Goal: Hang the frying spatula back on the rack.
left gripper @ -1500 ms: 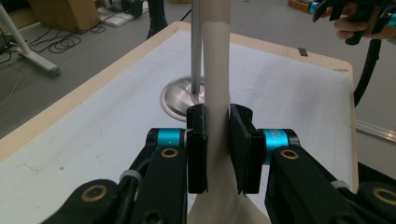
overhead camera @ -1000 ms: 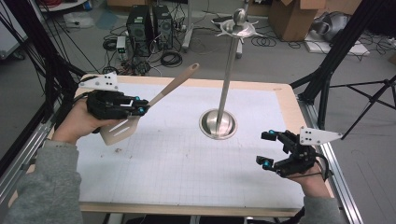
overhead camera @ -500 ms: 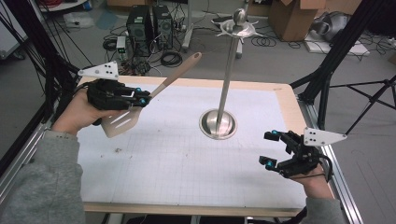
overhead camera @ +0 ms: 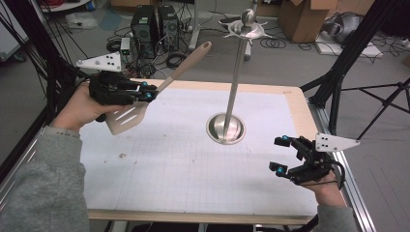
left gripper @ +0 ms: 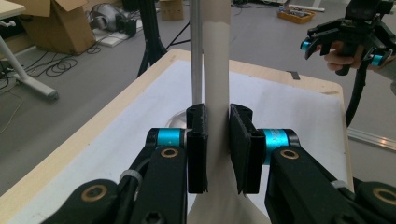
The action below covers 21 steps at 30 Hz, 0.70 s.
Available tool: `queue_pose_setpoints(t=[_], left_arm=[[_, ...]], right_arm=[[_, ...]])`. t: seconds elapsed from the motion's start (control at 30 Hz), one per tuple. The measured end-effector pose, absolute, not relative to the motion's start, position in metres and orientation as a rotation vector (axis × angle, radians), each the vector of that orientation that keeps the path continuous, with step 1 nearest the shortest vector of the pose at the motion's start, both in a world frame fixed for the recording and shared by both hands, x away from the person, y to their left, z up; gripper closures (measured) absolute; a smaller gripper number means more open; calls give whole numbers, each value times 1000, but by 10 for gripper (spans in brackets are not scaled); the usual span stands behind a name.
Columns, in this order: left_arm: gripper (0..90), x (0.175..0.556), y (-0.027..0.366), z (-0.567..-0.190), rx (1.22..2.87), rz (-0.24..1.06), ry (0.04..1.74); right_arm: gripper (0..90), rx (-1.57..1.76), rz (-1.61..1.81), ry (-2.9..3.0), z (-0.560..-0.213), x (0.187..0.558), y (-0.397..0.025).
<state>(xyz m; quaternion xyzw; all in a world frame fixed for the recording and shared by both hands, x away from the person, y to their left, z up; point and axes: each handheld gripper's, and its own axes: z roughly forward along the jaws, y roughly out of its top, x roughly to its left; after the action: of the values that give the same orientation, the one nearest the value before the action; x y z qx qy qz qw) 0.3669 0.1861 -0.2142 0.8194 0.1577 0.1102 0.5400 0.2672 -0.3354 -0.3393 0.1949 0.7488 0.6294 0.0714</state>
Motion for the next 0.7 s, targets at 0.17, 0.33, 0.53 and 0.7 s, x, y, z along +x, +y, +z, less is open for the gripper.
queue_pose_setpoints(t=[0.17, 0.33, 0.53, 0.7], left_arm=[[772, 371, 180, -212, 1958, 255, 364], [771, 373, 177, -208, 1921, 240, 365], [771, 377, 169, -203, 1915, 236, 352], [771, 379, 165, -199, 1917, 243, 352]], right_arm=[[114, 589, 1901, 2247, -339, 267, -337], [114, 590, 1907, 2239, -339, 268, -339], [114, 615, 1912, 2232, -342, 268, -343], [114, 612, 1916, 2217, -341, 268, -345]])
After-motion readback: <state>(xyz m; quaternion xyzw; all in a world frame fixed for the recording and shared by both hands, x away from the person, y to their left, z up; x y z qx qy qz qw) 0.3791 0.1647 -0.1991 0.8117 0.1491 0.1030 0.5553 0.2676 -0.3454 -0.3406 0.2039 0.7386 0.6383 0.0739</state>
